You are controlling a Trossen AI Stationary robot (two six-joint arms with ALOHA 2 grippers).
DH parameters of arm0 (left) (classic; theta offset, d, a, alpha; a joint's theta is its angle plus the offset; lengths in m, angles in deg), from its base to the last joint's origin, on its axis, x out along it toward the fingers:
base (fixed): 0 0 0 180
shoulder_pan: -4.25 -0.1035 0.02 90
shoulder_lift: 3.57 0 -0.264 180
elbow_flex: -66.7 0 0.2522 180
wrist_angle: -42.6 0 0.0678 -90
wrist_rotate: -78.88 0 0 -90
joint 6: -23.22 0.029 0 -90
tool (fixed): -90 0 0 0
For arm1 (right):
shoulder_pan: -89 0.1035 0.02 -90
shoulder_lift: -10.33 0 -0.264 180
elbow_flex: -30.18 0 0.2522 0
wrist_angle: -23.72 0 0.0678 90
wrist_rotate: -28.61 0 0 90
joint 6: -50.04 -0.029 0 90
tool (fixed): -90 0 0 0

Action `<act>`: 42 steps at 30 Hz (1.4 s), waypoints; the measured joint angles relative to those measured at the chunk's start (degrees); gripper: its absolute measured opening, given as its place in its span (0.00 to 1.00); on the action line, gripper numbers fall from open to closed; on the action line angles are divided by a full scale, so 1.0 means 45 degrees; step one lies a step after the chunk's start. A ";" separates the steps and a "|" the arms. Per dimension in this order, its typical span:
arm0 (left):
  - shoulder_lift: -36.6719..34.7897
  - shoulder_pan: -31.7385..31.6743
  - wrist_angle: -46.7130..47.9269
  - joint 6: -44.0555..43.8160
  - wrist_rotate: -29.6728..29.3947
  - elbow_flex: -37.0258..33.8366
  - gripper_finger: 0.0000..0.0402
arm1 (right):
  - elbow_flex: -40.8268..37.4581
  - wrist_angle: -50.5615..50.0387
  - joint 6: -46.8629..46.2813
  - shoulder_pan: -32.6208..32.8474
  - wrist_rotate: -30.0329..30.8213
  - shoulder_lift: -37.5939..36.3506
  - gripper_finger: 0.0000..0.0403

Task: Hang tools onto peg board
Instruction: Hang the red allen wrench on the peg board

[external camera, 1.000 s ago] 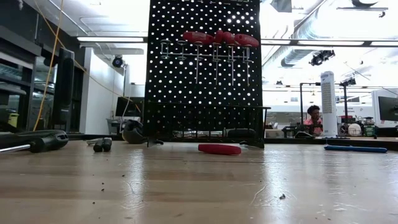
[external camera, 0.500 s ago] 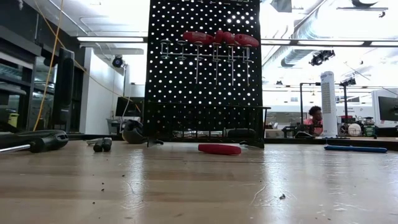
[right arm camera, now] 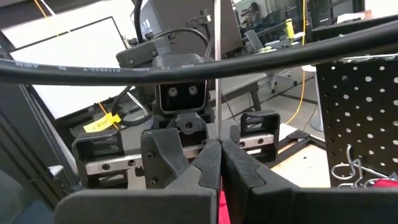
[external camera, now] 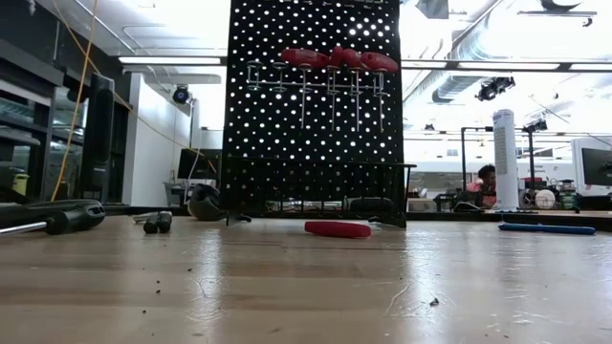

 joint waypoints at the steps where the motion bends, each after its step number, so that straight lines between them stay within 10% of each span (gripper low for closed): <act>1: -0.0042 -0.0050 0.0063 -0.0125 0.0040 0.0000 0.12 | 0.0000 -0.0007 0.0020 -0.0001 0.0013 0.0000 0.00; 18: -0.1787 -0.0817 0.5043 -0.5426 0.2679 0.0000 0.12 | 0.0000 -0.2913 0.1232 0.0285 -0.0114 -0.0653 0.42; 26: -0.1111 -0.0942 0.4785 -1.1760 0.5552 0.0000 0.12 | 0.0000 -0.4758 0.6446 0.0944 0.0654 -0.0112 0.42; 34: -0.0674 -0.1395 0.4080 -1.3118 0.5483 0.0000 0.12 | 0.0000 -0.2961 1.3323 0.1794 0.4236 0.0692 0.42; 42: -0.0569 -0.1650 0.3241 -1.3986 0.5469 -0.0005 0.12 | 0.0000 -0.2196 1.6213 0.1094 0.4370 0.1350 0.41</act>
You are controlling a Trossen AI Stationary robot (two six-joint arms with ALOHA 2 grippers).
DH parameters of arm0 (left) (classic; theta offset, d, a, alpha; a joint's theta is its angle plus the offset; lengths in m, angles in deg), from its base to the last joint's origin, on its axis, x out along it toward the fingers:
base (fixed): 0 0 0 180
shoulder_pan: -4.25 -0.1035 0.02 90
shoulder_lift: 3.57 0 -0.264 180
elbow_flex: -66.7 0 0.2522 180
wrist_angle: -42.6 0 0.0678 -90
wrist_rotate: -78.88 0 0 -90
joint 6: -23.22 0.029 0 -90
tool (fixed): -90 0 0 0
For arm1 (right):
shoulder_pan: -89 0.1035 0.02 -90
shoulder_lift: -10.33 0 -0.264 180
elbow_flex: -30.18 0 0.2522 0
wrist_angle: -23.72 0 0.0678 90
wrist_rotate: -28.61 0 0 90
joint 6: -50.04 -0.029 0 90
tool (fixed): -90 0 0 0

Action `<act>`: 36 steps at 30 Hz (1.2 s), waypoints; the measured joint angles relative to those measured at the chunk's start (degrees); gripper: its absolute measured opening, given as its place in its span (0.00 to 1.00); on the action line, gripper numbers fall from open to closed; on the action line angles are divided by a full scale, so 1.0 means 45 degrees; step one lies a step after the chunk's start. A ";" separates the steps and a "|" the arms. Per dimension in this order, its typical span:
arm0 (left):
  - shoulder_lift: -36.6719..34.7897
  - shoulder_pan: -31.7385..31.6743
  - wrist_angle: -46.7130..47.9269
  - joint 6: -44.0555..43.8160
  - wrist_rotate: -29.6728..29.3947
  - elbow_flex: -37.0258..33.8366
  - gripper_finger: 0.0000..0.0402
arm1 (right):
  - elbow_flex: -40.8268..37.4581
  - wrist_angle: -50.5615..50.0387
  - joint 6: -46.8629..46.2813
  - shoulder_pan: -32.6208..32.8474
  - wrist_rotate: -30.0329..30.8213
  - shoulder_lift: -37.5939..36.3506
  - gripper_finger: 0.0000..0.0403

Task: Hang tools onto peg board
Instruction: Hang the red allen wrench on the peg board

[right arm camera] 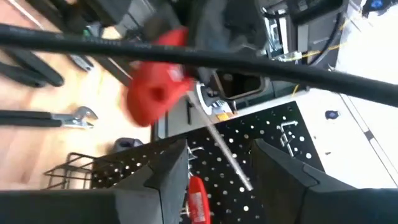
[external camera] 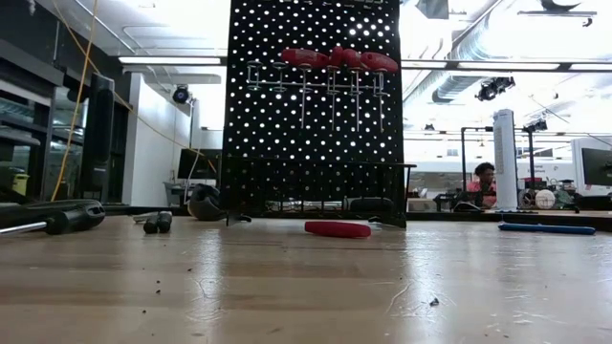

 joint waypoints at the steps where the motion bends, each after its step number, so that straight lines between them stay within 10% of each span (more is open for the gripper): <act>1: 0.0002 0.0002 -0.0010 -0.0104 -0.0002 0.0000 0.12 | 0.0000 0.0128 0.0116 -0.0111 -0.0015 0.0027 0.40; 22: -0.0005 0.0005 0.0049 -0.0186 -0.0257 -0.0005 0.12 | 0.0005 0.1022 0.0470 -0.1358 -0.1650 0.0520 0.28; 27: -0.0034 -0.0221 0.0014 -0.0309 -0.0267 0.0010 0.12 | 0.0001 0.1310 -0.0743 -0.1229 -0.1067 0.0544 0.04; 36: -0.0044 -0.0973 -0.0798 0.0581 -0.0590 0.0042 0.25 | 0.0657 -0.0284 -0.6210 -0.1133 -0.0064 0.0552 0.01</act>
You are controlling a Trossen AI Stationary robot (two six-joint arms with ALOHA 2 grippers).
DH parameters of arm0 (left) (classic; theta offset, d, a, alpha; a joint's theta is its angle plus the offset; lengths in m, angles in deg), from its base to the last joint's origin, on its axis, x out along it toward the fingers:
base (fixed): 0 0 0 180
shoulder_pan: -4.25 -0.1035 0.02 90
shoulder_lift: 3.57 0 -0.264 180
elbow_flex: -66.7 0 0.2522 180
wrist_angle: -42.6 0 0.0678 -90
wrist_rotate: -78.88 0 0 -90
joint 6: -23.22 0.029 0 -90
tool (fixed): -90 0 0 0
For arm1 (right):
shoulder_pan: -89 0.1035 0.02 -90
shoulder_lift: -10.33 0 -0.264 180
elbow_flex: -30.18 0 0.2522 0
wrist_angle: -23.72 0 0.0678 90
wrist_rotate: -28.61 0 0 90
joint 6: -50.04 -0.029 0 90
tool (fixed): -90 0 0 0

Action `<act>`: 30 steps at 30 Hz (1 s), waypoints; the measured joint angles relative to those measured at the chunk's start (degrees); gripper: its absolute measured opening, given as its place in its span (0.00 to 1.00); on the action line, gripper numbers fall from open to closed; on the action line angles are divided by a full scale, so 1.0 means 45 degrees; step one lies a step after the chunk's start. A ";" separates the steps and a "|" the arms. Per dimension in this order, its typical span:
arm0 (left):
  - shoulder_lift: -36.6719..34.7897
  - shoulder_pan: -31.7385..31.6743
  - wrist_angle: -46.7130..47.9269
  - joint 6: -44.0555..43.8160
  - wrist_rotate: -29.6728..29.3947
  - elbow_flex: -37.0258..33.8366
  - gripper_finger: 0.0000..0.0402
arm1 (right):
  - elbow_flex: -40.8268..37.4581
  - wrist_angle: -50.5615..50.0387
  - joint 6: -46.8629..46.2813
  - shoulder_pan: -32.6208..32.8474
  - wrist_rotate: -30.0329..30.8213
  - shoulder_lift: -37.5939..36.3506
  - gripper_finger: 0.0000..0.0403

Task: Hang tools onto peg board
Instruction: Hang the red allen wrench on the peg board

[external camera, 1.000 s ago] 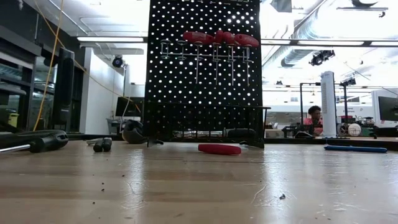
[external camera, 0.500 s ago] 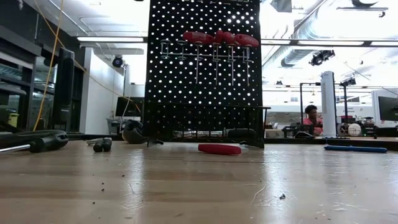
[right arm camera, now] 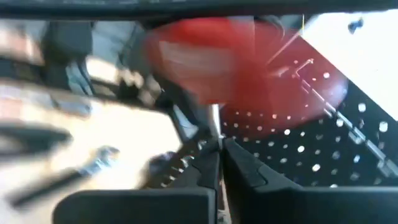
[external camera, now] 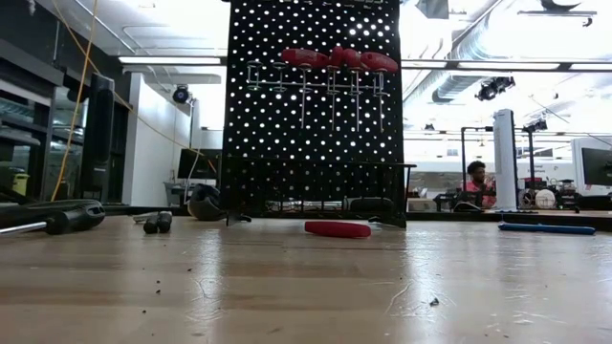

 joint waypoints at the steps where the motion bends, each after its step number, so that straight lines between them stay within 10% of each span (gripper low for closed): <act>1: -0.0008 -0.0170 -0.0143 0.0318 0.0180 -0.0005 0.30 | 0.0189 -0.0362 -0.0872 0.0004 -0.0014 -0.0061 0.00; 16: -0.2720 -0.1631 0.1871 0.5552 0.0649 -0.0051 0.48 | 0.1018 -0.4849 -0.8807 -0.0103 -0.3024 -0.0843 0.00; 30: -0.4466 0.3432 0.5186 1.2211 -0.8538 -0.0139 0.47 | 0.1009 0.1579 -0.8635 -0.1994 -0.4737 0.0078 0.00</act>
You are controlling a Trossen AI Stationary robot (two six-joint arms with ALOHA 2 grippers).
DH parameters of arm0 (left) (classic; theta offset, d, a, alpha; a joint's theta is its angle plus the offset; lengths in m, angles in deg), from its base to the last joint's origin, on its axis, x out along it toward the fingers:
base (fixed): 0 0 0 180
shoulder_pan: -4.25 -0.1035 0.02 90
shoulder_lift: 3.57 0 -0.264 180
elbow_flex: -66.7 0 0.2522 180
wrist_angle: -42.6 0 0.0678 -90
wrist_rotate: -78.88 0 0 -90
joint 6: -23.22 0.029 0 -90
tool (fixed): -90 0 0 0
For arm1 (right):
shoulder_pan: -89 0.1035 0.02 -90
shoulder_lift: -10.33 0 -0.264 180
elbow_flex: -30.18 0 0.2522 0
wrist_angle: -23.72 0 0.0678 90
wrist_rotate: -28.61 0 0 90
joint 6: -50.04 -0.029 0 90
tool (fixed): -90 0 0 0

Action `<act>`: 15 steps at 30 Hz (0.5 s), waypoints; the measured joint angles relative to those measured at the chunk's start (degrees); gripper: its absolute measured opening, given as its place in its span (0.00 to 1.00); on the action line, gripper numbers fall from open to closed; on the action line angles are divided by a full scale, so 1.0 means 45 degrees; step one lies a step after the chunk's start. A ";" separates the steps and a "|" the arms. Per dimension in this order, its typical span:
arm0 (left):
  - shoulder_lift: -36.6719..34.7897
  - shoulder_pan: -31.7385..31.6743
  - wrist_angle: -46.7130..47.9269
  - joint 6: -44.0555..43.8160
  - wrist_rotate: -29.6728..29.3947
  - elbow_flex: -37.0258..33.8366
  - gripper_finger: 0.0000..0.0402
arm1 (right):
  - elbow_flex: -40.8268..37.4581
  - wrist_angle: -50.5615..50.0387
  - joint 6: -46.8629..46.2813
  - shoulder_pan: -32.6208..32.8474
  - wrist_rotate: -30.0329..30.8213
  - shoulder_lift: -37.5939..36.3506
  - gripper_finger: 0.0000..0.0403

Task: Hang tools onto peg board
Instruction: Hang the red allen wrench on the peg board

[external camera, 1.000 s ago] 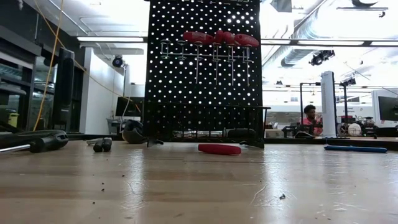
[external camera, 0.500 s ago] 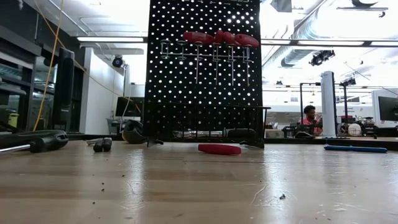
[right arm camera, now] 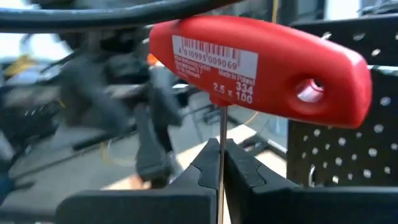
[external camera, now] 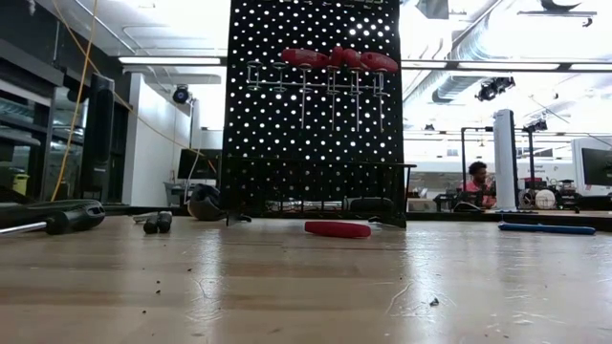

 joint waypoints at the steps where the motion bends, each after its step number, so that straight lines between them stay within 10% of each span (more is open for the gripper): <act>1: 0.0132 0.0305 -0.0112 0.0448 -0.0527 0.0000 0.47 | 0.0000 0.0442 0.0100 -0.0142 0.0128 0.0190 0.00; 15: 0.1072 0.1237 -0.0517 0.2385 -0.3288 -0.0010 0.47 | 0.0000 0.0888 0.0383 -0.1243 0.4160 0.2015 0.00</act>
